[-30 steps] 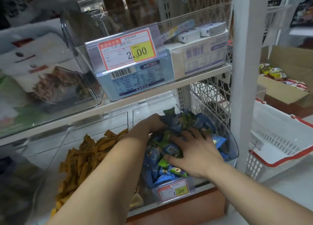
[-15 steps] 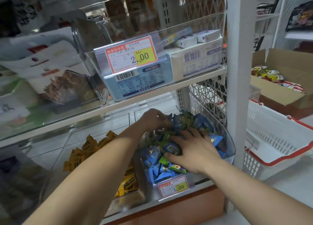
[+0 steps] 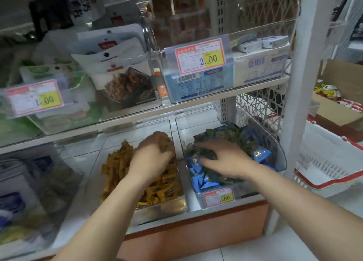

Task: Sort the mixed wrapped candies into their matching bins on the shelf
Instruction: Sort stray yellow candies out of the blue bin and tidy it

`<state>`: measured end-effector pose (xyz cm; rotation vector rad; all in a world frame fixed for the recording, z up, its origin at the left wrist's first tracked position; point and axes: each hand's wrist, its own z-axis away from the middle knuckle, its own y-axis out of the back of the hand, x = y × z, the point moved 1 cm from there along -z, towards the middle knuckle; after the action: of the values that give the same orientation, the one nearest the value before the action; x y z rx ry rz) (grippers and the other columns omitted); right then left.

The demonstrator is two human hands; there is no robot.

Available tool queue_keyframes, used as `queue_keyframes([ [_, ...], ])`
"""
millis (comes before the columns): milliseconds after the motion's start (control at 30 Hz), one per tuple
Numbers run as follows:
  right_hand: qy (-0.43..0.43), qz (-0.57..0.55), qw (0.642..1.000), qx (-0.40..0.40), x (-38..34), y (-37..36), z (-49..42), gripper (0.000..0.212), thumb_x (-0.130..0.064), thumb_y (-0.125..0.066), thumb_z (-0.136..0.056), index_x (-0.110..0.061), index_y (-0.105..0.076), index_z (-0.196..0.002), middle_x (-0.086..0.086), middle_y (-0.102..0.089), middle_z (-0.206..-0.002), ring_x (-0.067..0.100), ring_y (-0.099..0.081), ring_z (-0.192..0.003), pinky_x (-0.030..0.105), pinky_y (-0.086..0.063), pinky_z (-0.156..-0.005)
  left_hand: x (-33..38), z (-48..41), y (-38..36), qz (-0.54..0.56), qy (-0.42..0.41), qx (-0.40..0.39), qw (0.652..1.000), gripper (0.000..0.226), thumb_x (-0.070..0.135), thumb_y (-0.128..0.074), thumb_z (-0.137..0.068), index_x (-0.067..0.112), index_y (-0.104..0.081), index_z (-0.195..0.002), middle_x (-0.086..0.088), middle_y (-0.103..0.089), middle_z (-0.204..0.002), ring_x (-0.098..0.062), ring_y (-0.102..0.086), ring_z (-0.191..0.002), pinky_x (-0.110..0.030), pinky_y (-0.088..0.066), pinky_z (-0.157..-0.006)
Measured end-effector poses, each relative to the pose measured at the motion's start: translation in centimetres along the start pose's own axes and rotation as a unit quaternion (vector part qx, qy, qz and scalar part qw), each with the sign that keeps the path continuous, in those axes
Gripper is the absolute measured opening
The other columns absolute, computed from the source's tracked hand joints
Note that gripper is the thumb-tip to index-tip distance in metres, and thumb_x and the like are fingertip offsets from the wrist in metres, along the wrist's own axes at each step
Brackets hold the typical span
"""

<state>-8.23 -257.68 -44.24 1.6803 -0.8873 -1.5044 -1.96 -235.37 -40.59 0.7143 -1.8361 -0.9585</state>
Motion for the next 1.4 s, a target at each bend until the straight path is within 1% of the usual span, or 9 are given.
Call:
queue_keyframes([
  [167, 0.015, 0.15, 0.987, -0.057, -0.2, -1.3, -0.7, 0.06, -0.072, -0.046, -0.083, -0.049, -0.045, -0.139, -0.008, -0.051, -0.141, 0.022, -0.048, -0.126, 0.04, -0.042, -0.098, 2.7, 1.9, -2.7, -0.114, -0.138, -0.147, 0.973, 0.053, 0.063, -0.048, -0.081, 0.034, -0.061, -0.124, 0.008, -0.062, -0.126, -0.015, -0.056, -0.115, -0.036, -0.052, -0.091],
  [267, -0.03, 0.208, 0.978, -0.007, 1.5, -0.2, -0.7, 0.054, -0.065, -0.044, -0.086, -0.043, -0.051, -0.134, -0.004, -0.054, -0.135, 0.023, -0.051, -0.122, 0.037, -0.04, -0.093, 2.1, 1.8, -2.8, -0.137, -0.179, -0.136, 0.965, 0.058, 0.067, -0.037, -0.08, 0.037, -0.06, -0.124, 0.01, -0.056, -0.132, -0.015, -0.05, -0.122, -0.036, -0.05, -0.094],
  [433, -0.094, 0.25, 0.957, 0.111, 4.2, 1.3, -0.4, 0.044, -0.061, -0.045, -0.091, -0.036, -0.061, -0.124, -0.003, -0.061, -0.124, 0.025, -0.057, -0.113, 0.034, -0.048, -0.088, 2.6, 1.6, -3.7, -0.17, -0.241, -0.122, 0.948, 0.044, 0.058, -0.044, -0.085, 0.029, -0.066, -0.109, 0.004, -0.062, -0.109, -0.02, -0.058, -0.105, -0.034, -0.052, -0.079],
  [533, -0.123, 0.218, 0.961, 0.12, 4.6, 2.1, -0.8, 0.046, -0.06, -0.046, -0.094, -0.028, -0.062, -0.123, 0.005, -0.061, -0.116, 0.03, -0.058, -0.105, 0.039, -0.05, -0.086, 2.9, 1.8, -4.6, -0.19, -0.279, -0.121, 0.933, 0.048, 0.059, -0.046, -0.085, 0.032, -0.062, -0.121, 0.01, -0.061, -0.124, -0.018, -0.049, -0.12, -0.036, -0.042, -0.1],
  [667, -0.089, 0.2, 0.967, 0.131, 3.2, 3.3, -2.0, 0.043, -0.051, -0.059, -0.091, -0.033, -0.058, -0.13, -0.002, -0.058, -0.131, 0.027, -0.053, -0.12, 0.04, -0.047, -0.096, 3.3, 1.9, -5.5, -0.218, -0.302, -0.119, 0.921, 0.042, 0.059, -0.041, -0.088, 0.033, -0.069, -0.106, 0.011, -0.067, -0.108, -0.021, -0.049, -0.112, -0.039, -0.035, -0.098],
  [867, -0.031, 0.16, 0.98, -0.117, -1.0, 2.6, -5.2, 0.025, -0.029, -0.063, -0.091, -0.035, -0.071, -0.114, -0.01, -0.069, -0.119, 0.016, -0.062, -0.11, 0.034, -0.052, -0.093, 2.2, 1.9, -5.1, -0.167, -0.32, -0.124, 0.925, 0.044, 0.064, -0.043, -0.086, 0.036, -0.07, -0.107, 0.014, -0.068, -0.105, -0.016, -0.049, -0.11, -0.036, -0.03, -0.1],
  [1067, -0.026, 0.294, 0.945, -0.144, -2.7, 3.4, -6.4, 0.004, -0.035, -0.068, -0.083, -0.036, -0.065, -0.081, -0.009, -0.063, -0.09, 0.019, -0.059, -0.088, 0.031, -0.045, -0.073, 2.8, 1.7, -4.1, -0.143, -0.322, -0.098, 0.931, 0.042, 0.063, -0.045, -0.083, 0.035, -0.07, -0.103, 0.014, -0.066, -0.104, -0.015, -0.05, -0.108, -0.036, -0.03, -0.101],
  [1233, -0.035, 0.159, 0.986, -0.014, -2.5, 5.2, -5.1, 0.016, -0.025, -0.056, -0.094, -0.035, -0.059, -0.081, -0.012, -0.062, -0.095, 0.015, -0.06, -0.092, 0.035, -0.052, -0.078, 2.4, 1.5, -4.0, -0.052, -0.259, -0.116, 0.957, 0.033, 0.057, -0.053, -0.088, 0.035, -0.066, -0.11, 0.015, -0.066, -0.107, -0.01, -0.057, -0.102, -0.033, -0.047, -0.092],
  [1400, -0.011, -0.133, 0.979, 0.156, -3.9, 5.9, -1.9, 0.018, -0.012, -0.065, -0.091, -0.026, -0.065, -0.081, -0.011, -0.067, -0.075, -0.004, -0.061, -0.068, 0.01, -0.043, -0.063, 2.2, 0.5, -2.7, 0.138, -0.122, 0.038, 0.982, 0.032, 0.05, -0.06, -0.09, 0.026, -0.056, -0.111, 0.01, -0.062, -0.091, -0.012, -0.061, -0.085, -0.034, -0.052, -0.07],
])
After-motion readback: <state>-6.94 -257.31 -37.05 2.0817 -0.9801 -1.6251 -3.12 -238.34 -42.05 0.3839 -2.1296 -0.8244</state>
